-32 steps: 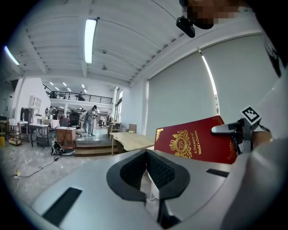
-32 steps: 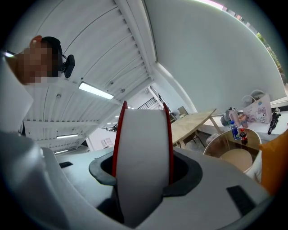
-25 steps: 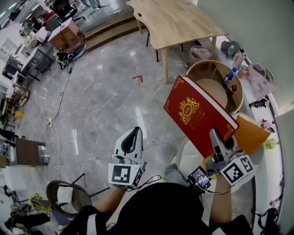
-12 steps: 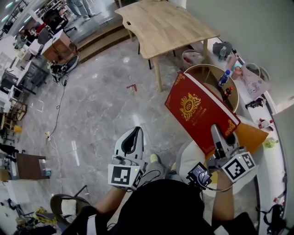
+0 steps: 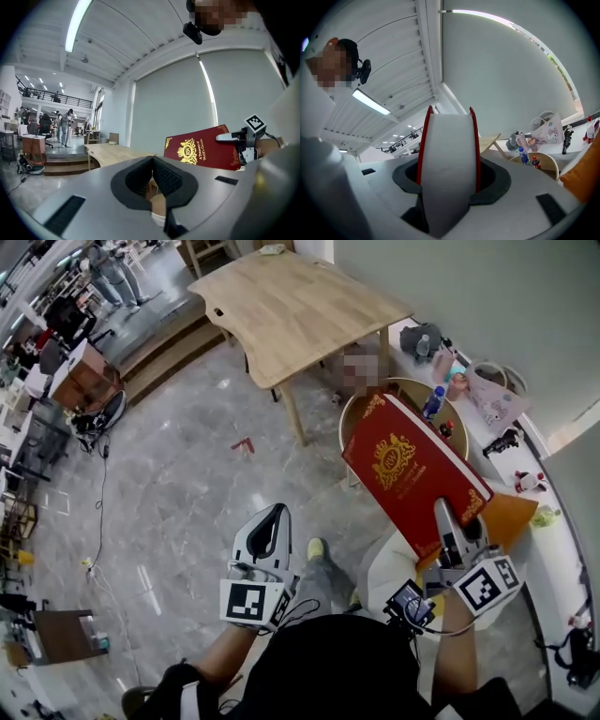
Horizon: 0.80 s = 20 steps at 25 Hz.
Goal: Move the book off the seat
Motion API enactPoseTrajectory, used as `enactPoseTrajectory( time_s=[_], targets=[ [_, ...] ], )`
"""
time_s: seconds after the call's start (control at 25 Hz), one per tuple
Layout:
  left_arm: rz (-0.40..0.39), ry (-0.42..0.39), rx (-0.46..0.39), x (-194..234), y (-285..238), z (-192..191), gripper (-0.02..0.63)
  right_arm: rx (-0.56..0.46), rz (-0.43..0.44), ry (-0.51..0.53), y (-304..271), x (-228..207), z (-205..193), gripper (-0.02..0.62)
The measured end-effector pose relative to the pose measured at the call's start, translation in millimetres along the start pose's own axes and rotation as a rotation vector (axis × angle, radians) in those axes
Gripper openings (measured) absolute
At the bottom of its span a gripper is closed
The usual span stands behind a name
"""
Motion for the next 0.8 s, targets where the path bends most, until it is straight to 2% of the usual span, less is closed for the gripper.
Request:
enactPoseTrajectory(
  time_s=[0.44,0.8],
  targets=[
    [-0.177,-0.003,0.015,63.8,-98.8,24.8,0.014,-0.071,-0.181,0.023,-64.9,3.8,15.2,0.241],
    [-0.26,0.012,0.034,106.1,-144.1,32.5,0.014,-0.085,-0.277,0.024,-99.0,8.3,2.5,0.241]
  ],
)
Point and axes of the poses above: the fingertips, and each gripper's own axes: y backward along the fingers, x to its left, z out of its top, the point moved 6 cm from there along y, backward along the fingers, and after that the axes turned 10 degrees about y, right-handed, at the moved point
